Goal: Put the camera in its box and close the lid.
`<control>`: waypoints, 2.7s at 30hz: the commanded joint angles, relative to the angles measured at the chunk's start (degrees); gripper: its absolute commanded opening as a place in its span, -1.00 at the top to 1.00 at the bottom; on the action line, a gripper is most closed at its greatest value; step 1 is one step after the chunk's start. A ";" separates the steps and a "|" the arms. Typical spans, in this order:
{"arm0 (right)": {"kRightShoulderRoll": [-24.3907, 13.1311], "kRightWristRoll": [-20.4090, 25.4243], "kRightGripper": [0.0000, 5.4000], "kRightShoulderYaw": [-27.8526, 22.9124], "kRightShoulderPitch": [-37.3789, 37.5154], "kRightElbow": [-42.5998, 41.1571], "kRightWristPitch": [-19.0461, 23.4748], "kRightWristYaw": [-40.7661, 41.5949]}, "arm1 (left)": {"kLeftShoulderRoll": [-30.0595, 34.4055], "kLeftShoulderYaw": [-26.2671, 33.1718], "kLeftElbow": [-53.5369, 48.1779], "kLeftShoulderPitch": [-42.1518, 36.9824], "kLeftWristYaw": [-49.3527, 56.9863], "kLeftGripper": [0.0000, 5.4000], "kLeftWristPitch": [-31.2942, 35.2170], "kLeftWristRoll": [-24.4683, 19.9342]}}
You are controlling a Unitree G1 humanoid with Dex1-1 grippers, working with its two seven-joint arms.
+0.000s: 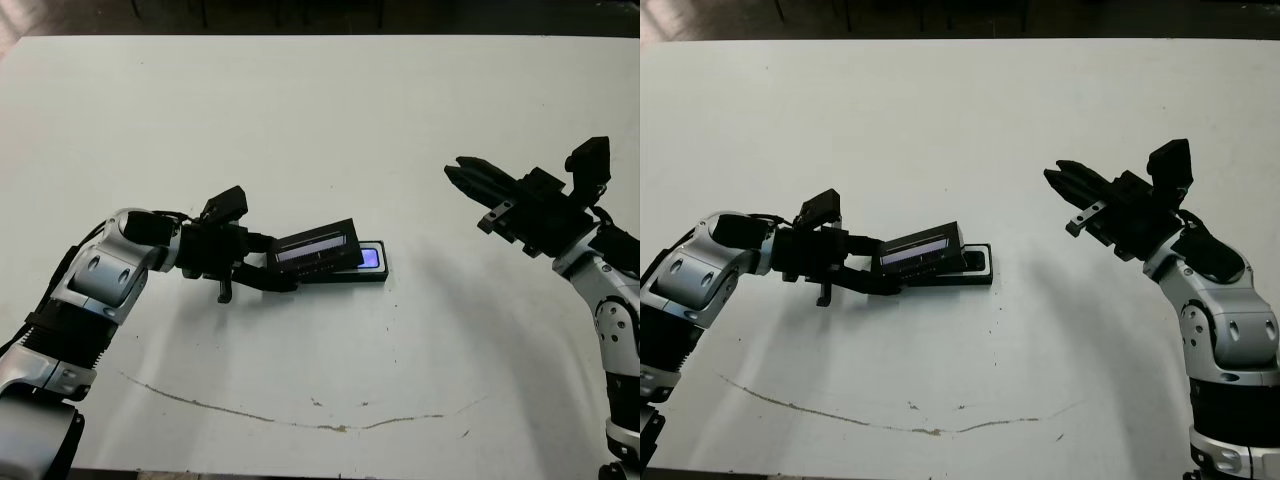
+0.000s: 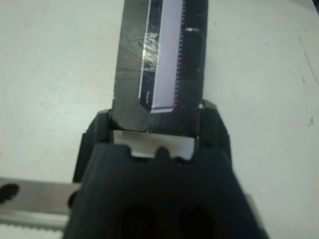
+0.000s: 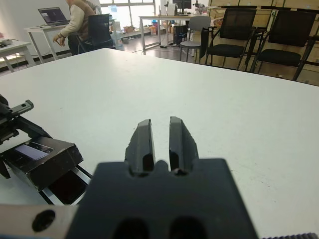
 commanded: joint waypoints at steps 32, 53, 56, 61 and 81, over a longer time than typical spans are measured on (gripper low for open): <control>-0.58 -0.14 1.00 0.17 1.52 -1.26 0.58 -0.32 | -0.79 -10.51 -3.81 -2.59 5.88 0.54 0.90 9.92; -1.34 0.05 1.00 0.11 2.28 -3.93 2.20 -1.07 | -7.83 -13.39 6.33 -11.01 1.34 0.54 4.55 12.33; -1.06 0.46 1.00 0.13 2.19 -3.82 2.64 -1.13 | -7.51 -14.46 3.77 -11.24 1.27 0.54 9.35 13.03; -0.97 0.32 1.00 0.31 2.20 -3.90 2.84 -1.46 | -6.28 -15.48 -0.55 -10.64 0.78 0.54 15.24 12.94; -0.31 1.01 1.00 0.96 2.96 -3.49 1.68 -1.65 | -0.33 -22.67 -9.06 -8.77 3.22 0.22 14.67 19.08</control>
